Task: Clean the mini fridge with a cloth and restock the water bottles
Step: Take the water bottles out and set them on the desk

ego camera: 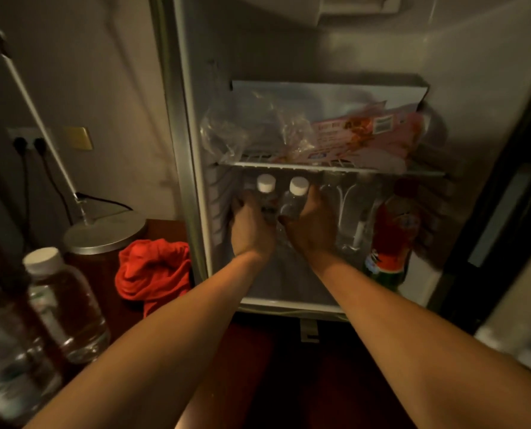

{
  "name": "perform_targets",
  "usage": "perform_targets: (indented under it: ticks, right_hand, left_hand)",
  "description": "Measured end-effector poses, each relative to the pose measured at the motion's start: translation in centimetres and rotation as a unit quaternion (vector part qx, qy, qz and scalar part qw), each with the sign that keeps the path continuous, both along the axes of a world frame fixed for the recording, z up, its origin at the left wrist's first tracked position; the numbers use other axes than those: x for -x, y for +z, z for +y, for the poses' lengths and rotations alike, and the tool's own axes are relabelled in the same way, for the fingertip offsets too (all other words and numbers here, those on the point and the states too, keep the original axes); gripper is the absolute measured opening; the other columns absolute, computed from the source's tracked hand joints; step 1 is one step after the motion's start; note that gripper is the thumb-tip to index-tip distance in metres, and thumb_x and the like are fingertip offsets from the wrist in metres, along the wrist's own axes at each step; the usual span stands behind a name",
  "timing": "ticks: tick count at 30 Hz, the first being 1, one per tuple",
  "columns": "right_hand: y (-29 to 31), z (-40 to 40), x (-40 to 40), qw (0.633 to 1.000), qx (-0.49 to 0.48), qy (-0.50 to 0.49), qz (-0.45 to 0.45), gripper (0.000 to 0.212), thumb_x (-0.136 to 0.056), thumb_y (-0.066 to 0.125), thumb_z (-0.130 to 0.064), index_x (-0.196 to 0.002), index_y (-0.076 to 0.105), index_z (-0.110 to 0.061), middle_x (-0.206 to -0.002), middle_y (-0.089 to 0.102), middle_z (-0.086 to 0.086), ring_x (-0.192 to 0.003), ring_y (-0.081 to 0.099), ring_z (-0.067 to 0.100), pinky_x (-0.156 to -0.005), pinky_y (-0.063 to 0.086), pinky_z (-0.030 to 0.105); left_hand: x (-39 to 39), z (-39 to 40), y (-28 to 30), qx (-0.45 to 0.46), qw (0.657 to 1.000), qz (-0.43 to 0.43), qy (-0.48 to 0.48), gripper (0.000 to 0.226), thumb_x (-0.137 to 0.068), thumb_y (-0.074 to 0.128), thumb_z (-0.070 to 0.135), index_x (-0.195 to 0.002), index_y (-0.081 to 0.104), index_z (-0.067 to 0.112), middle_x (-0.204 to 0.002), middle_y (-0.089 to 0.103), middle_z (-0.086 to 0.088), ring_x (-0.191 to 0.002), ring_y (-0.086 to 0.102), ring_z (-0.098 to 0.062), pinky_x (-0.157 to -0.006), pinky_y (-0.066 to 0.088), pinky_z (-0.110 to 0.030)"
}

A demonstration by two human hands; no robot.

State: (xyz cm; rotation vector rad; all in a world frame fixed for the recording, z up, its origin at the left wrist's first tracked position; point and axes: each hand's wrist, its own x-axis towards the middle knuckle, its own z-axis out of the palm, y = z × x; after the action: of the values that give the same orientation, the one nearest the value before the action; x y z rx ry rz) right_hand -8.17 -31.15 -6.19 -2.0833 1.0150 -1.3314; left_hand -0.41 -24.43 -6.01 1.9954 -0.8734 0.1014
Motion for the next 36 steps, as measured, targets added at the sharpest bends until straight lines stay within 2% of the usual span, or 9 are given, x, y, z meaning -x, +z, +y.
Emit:
perform_targets:
  ticks: [4, 9, 14, 16, 20, 26, 29, 33, 36]
  right_hand:
    - [0.4, 2.4, 2.5, 0.998, -0.035, -0.013, 0.049, 0.055, -0.069, 0.074, -0.043, -0.118, 0.051, -0.03, -0.114, 0.066, 0.002, -0.101, 0.064, 0.026, -0.08, 0.05, 0.032]
    - [0.9, 8.1, 5.5, 0.993, -0.025, -0.025, 0.114, 0.057, -0.068, 0.072, -0.057, -0.116, 0.053, -0.032, -0.097, 0.069, -0.003, -0.087, 0.067, 0.022, -0.074, 0.057, 0.04]
    - [0.7, 14.6, 7.8, 0.995, 0.041, 0.014, 0.094, 0.052, -0.069, 0.08, -0.045, -0.11, 0.056, -0.023, -0.098, 0.063, 0.003, -0.085, 0.061, 0.024, -0.066, 0.051, 0.033]
    - [0.5, 17.3, 8.4, 0.993, 0.051, 0.034, 0.1, 0.053, -0.07, 0.079, -0.048, -0.109, 0.055, -0.022, -0.097, 0.06, 0.001, -0.084, 0.058, 0.021, -0.063, 0.044, 0.029]
    - [-0.4, 22.4, 8.5, 0.989, 0.069, 0.068, 0.11, 0.058, -0.066, 0.077, -0.058, -0.105, 0.053, -0.023, -0.094, 0.058, -0.001, -0.084, 0.055, 0.017, -0.066, 0.048, 0.033]
    - [-2.2, 28.0, 5.7, 0.983, 0.069, 0.13, 0.111, 0.051, -0.066, 0.078, -0.051, -0.102, 0.053, -0.026, -0.09, 0.058, -0.003, -0.081, 0.057, 0.016, -0.061, 0.04, 0.028]
    - [-2.9, 29.6, 3.3, 0.982, 0.044, 0.149, 0.103, 0.051, -0.063, 0.08, -0.05, -0.101, 0.052, -0.03, -0.092, 0.06, -0.004, -0.083, 0.059, 0.017, -0.066, 0.052, 0.035]
    - [-3.3, 30.7, 0.7, 0.983, 0.007, 0.164, 0.081, 0.058, -0.065, 0.085, -0.041, -0.111, 0.054, -0.026, -0.099, 0.058, -0.003, -0.09, 0.056, 0.015, -0.07, 0.043, 0.026]
    - [-3.5, 30.7, -0.8, 0.981, -0.013, 0.182, 0.065, 0.06, -0.067, 0.085, -0.037, -0.116, 0.053, -0.025, -0.106, 0.058, -0.001, -0.097, 0.057, 0.016, -0.078, 0.047, 0.029]
  left_hand:
    - [1.8, 4.0, 0.3, -0.018, 1.0, 0.012, -0.003, 0.065, -0.076, 0.078, 0.025, -0.129, 0.042, 0.015, -0.13, 0.052, -0.015, -0.117, 0.054, -0.037, -0.091, 0.047, -0.045]
    - [3.9, 10.6, 0.5, -0.01, 1.0, -0.009, -0.007, 0.066, -0.071, 0.083, 0.028, -0.124, 0.045, 0.015, -0.116, 0.06, -0.015, -0.11, 0.058, -0.039, -0.084, 0.048, -0.046]
    - [5.8, 18.5, 1.4, 0.013, 1.0, -0.024, -0.009, 0.065, -0.064, 0.086, 0.041, -0.115, 0.049, 0.024, -0.109, 0.068, -0.005, -0.102, 0.064, -0.033, -0.082, 0.052, -0.044]
    - [6.0, 21.7, 1.3, 0.011, 0.999, -0.036, -0.005, 0.065, -0.062, 0.087, 0.043, -0.112, 0.05, 0.025, -0.107, 0.068, -0.002, -0.099, 0.065, -0.028, -0.08, 0.054, -0.045]
    - [5.5, 28.1, 0.2, -0.007, 0.999, -0.046, 0.016, 0.066, -0.059, 0.087, 0.048, -0.113, 0.052, 0.03, -0.106, 0.068, 0.004, -0.097, 0.064, -0.021, -0.078, 0.054, -0.041]
    - [3.1, 35.4, -2.0, -0.022, 0.997, -0.047, 0.061, 0.063, -0.063, 0.087, 0.041, -0.115, 0.054, 0.027, -0.104, 0.069, 0.002, -0.095, 0.065, -0.022, -0.074, 0.054, -0.04]
    - [1.6, 37.4, -2.9, -0.022, 0.996, -0.041, 0.075, 0.067, -0.062, 0.088, 0.039, -0.119, 0.054, 0.025, -0.108, 0.069, 0.001, -0.098, 0.066, -0.022, -0.079, 0.055, -0.042]
    - [-0.2, 37.9, -3.9, 0.005, 0.997, -0.011, 0.076, 0.07, -0.061, 0.091, 0.034, -0.119, 0.055, 0.023, -0.107, 0.069, 0.004, -0.098, 0.066, -0.018, -0.083, 0.057, -0.045]
    - [-1.1, 37.4, -4.4, 0.004, 0.996, -0.035, 0.081, 0.072, -0.064, 0.09, 0.03, -0.126, 0.053, 0.021, -0.118, 0.064, 0.001, -0.108, 0.062, -0.02, -0.091, 0.054, -0.041]
